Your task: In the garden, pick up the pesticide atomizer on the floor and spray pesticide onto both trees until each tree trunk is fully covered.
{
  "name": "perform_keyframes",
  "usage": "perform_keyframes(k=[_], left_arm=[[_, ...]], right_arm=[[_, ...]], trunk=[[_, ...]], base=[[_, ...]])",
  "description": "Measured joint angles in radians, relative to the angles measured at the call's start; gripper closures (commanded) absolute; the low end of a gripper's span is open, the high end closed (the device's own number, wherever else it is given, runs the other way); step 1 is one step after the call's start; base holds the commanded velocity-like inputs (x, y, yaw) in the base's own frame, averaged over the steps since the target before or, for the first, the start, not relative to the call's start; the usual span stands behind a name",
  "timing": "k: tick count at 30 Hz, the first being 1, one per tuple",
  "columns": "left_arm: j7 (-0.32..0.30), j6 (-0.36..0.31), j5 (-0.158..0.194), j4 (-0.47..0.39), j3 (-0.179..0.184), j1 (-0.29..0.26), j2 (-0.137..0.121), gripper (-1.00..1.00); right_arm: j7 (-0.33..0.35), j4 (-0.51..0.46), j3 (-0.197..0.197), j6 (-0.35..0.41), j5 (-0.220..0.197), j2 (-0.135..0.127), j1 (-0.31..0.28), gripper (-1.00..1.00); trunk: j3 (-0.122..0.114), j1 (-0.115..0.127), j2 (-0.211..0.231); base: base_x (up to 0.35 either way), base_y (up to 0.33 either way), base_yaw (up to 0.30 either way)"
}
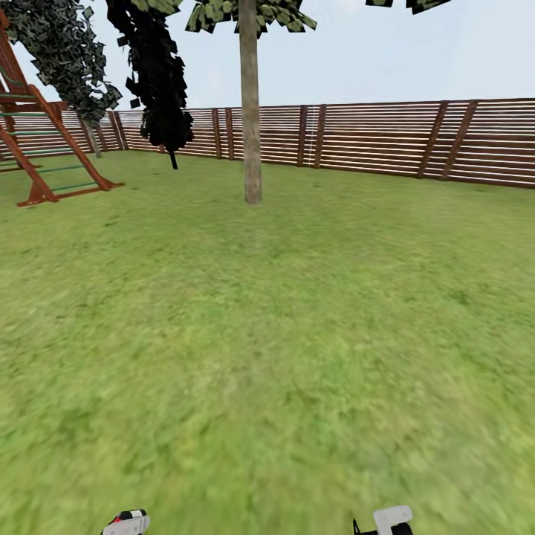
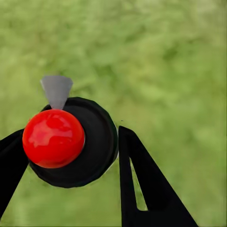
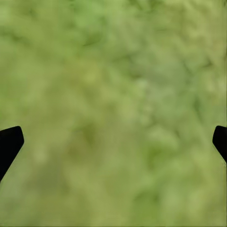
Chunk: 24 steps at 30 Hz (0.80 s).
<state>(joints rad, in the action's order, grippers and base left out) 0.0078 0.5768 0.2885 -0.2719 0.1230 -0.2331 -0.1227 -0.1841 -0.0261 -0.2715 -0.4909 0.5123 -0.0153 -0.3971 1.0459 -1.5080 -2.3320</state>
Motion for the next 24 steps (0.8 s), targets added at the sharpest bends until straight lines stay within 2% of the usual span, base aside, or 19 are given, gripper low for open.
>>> perform_keyframes(k=[21,24], left_arm=[[0.002,0.000,0.001,0.000,0.000,0.000,-0.001,1.00],[0.002,0.000,0.001,0.000,0.000,0.000,-0.001,1.00]], right_arm=[[-0.003,-0.010,-0.004,-0.003,-0.006,0.001,0.000,-1.00],[-0.003,-0.124,-0.004,-0.009,-0.008,0.001,-0.001,-1.00]], trunk=[[0.000,0.000,0.000],[0.000,0.000,0.000]], base=[[0.338,0.000,0.000],[0.338,0.000,0.000]])
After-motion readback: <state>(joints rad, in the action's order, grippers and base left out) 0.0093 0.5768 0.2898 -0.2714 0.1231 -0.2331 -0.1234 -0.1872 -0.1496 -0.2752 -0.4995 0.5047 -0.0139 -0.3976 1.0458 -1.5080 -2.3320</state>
